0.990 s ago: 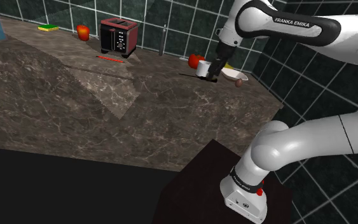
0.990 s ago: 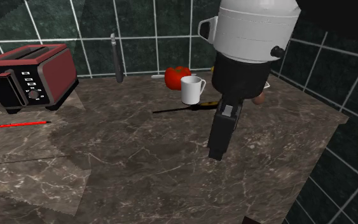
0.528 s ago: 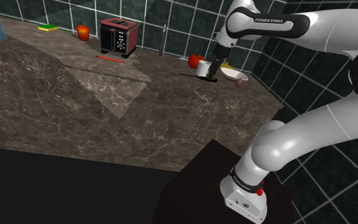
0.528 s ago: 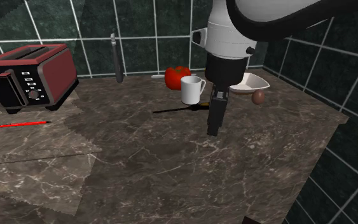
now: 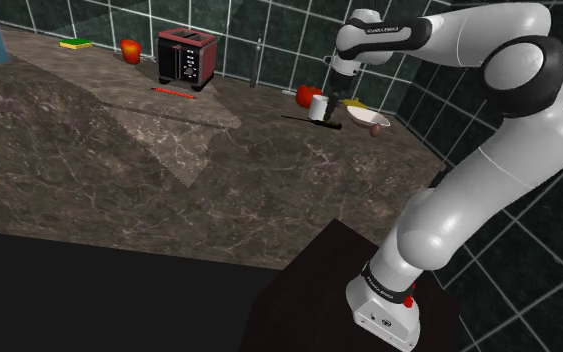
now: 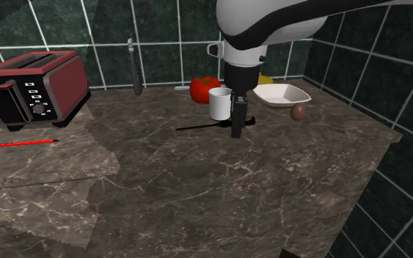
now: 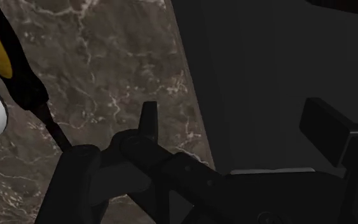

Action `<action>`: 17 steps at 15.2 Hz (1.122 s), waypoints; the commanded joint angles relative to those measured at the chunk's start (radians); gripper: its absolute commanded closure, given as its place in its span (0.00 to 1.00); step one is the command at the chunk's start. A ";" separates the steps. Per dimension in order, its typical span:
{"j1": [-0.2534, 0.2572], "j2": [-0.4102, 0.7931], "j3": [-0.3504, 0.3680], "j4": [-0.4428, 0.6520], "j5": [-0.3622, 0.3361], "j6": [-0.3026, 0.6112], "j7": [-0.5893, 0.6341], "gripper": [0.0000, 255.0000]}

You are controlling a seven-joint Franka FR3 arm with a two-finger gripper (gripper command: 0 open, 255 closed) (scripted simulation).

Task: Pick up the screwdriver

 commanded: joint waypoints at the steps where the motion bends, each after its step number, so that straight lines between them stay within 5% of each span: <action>1: 0.006 0.089 -0.039 0.061 0.041 0.011 -0.096 0.00; 7: -0.048 0.403 -0.097 0.322 0.225 -0.022 -0.377 0.00; 13: -0.202 0.723 -0.051 0.682 0.377 -0.129 -0.576 0.00; 17: -0.203 0.732 -0.045 0.655 0.381 -0.094 -0.582 0.00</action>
